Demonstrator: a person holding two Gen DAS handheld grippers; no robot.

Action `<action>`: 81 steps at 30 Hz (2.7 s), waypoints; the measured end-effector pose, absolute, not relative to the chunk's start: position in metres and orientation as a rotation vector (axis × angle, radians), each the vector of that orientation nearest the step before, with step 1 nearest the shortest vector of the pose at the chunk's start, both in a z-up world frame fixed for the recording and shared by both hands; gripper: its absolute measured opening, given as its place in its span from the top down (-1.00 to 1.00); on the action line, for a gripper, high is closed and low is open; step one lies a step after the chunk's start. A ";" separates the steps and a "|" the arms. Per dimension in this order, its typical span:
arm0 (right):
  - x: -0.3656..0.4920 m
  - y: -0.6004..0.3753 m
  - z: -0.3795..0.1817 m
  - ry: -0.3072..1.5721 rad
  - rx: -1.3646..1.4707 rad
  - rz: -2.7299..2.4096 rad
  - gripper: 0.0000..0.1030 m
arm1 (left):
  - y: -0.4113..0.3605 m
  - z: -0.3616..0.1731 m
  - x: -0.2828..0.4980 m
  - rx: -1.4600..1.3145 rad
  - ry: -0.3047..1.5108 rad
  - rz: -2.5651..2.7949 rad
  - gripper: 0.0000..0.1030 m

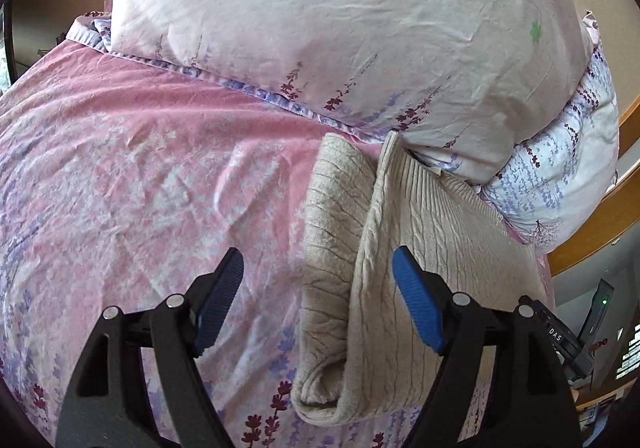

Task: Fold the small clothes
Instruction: 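Grasp the sweater hem with both grippers and lift it, then fold the hem over toward the collar with both grippers, then release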

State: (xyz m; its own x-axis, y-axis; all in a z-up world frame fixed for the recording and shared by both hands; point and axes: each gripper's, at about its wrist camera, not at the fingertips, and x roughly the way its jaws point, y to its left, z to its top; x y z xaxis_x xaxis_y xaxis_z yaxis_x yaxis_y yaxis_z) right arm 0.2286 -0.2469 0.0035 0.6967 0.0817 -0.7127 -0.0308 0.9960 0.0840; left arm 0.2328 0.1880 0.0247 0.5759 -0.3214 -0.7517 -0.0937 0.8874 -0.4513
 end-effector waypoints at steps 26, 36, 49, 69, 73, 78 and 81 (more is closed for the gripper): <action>0.230 -0.239 -0.005 0.773 0.005 0.097 -0.83 | 0.151 -0.004 0.260 -0.834 0.972 -0.296 0.55; 0.223 -0.255 0.003 0.738 0.096 0.180 -0.83 | 0.129 0.039 0.259 -0.915 0.890 -0.395 0.62; 0.211 -0.322 0.018 0.711 0.288 0.381 -0.83 | 0.018 0.090 0.281 -0.860 0.881 -0.600 0.64; 0.225 -0.394 -0.005 0.875 0.736 0.661 -0.83 | -0.124 0.044 0.290 -0.908 1.105 -0.911 0.32; 0.233 -0.393 -0.006 0.898 0.750 0.662 -0.83 | -0.089 0.079 0.267 -0.634 0.992 -0.791 -0.10; 0.245 -0.391 -0.001 0.900 0.739 0.628 -0.70 | -0.073 0.085 0.242 -0.281 0.957 -0.618 -0.16; 0.253 -0.386 -0.001 0.917 0.712 0.584 -0.44 | -0.072 0.077 0.232 -0.097 0.927 -0.501 -0.21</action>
